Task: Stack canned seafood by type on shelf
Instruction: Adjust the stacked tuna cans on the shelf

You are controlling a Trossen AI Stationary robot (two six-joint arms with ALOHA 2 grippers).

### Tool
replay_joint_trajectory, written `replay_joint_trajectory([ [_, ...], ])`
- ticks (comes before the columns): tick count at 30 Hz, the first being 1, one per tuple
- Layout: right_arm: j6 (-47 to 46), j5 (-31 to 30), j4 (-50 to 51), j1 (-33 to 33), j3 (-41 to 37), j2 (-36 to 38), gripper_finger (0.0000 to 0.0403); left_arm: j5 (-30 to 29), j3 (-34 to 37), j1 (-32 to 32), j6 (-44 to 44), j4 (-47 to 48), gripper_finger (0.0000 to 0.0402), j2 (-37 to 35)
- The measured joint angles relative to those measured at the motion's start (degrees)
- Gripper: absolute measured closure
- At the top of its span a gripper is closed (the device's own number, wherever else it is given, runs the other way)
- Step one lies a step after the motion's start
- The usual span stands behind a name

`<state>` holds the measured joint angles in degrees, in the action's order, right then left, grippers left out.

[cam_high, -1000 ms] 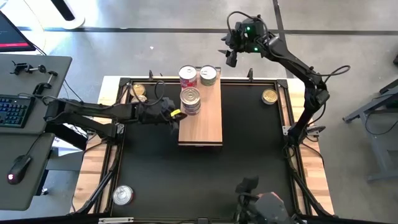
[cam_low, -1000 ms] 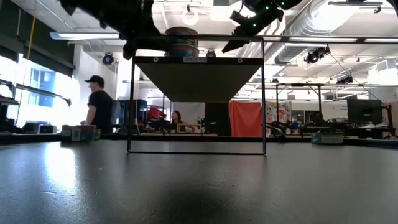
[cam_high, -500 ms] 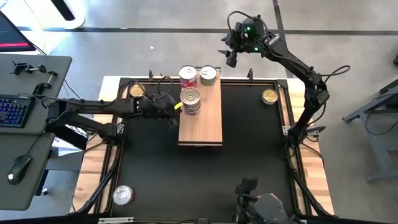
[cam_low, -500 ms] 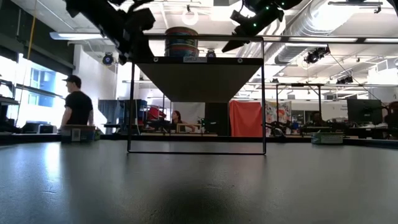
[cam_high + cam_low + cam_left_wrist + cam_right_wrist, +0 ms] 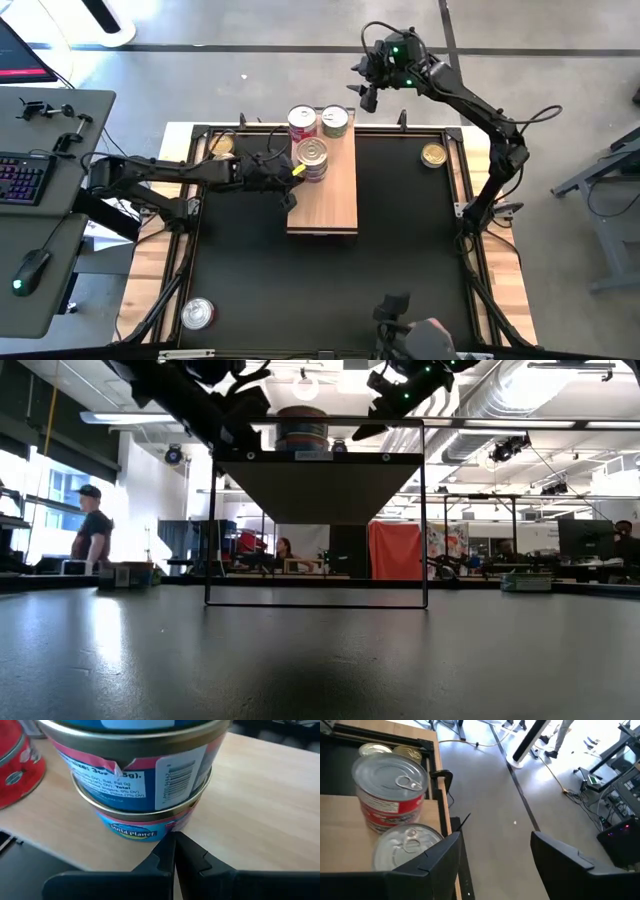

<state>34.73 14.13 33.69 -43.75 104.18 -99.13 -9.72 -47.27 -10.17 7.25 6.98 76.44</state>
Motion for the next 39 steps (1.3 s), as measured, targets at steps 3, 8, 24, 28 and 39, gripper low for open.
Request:
replay_joint_trajectory([
  [3, -0.02, -0.04, -0.03, 1.01, 0.0, 0.34, 0.0172, -1.13, 0.0, 0.02, -0.03, -2.36, 0.0401, 1.41],
  [8, -0.25, -0.17, 0.16, 2.64, 0.0, 1.38, 0.0172, -3.32, 0.0, 0.0, -1.68, -6.1, 0.0401, 2.92],
  [24, -3.9, -1.23, -0.56, 7.59, 0.0, 3.26, 0.0172, -1.23, 0.02, -4.72, -8.56, -14.11, 0.0401, 5.47],
  [28, -3.88, -4.31, -2.12, 8.63, 0.0, 3.58, 0.0172, 0.64, 0.02, -5.95, -9.03, -14.32, 0.0401, 5.65],
  [39, -5.45, -7.7, -7.39, 9.53, 0.03, 5.49, 0.0172, 1.93, 0.07, -6.38, -9.32, -18.44, 0.0401, 7.65],
])
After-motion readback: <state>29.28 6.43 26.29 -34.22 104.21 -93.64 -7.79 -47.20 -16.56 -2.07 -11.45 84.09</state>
